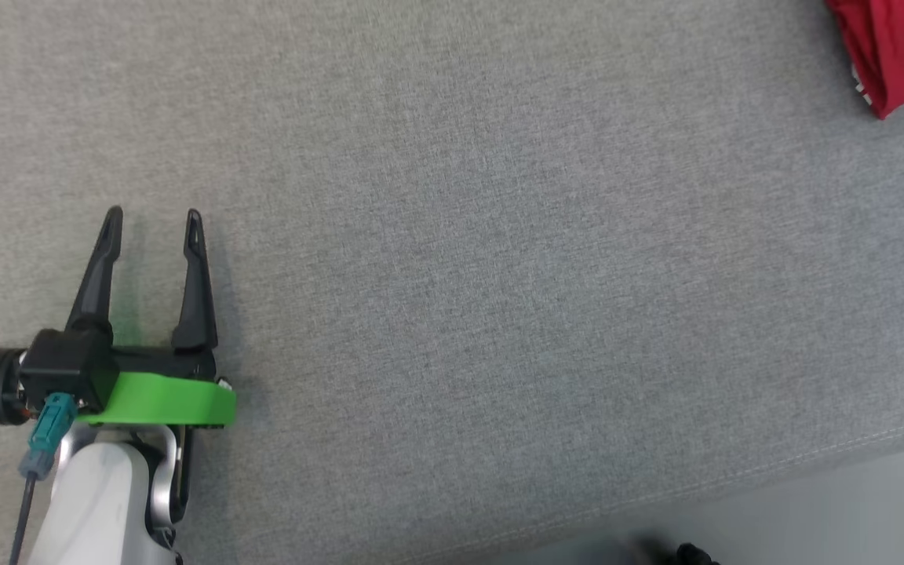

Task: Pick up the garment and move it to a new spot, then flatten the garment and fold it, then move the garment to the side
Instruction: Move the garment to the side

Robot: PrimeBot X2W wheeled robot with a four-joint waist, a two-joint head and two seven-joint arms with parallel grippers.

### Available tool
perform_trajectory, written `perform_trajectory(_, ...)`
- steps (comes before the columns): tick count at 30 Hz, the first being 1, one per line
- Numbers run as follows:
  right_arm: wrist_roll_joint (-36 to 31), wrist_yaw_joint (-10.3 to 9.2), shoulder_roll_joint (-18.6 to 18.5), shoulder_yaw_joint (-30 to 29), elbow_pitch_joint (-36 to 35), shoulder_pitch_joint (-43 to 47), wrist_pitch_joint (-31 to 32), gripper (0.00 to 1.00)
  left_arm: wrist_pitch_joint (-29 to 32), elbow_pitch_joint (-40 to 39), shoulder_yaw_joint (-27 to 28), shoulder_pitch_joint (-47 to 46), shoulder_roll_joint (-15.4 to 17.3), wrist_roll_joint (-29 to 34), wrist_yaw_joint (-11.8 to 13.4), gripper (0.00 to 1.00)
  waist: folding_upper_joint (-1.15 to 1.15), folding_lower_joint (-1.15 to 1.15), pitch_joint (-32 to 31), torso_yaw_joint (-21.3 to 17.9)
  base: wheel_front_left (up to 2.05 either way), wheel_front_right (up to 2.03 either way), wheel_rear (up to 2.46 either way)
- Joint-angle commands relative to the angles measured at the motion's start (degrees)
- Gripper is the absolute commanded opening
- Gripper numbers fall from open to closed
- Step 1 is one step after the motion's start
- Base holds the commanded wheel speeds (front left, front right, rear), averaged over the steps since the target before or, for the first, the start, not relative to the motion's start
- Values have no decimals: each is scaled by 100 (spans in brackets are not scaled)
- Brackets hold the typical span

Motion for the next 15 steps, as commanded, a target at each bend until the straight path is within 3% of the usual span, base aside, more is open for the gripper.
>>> perform_trajectory(1, 9, -9, 102, 45, -27, 140, -174, 100, -37, 44, 30, 132, -32, -40, 52, 100, 0, 0, -504, 104, 0, 0, 0)
perform_trajectory(15, 443, -9, 1198, -5, -1003, 1847, -652, 100, -77, 197, 485, 1054, -97, -197, 219, 100, 0, 0, -1864, 268, 0, 0, 0)
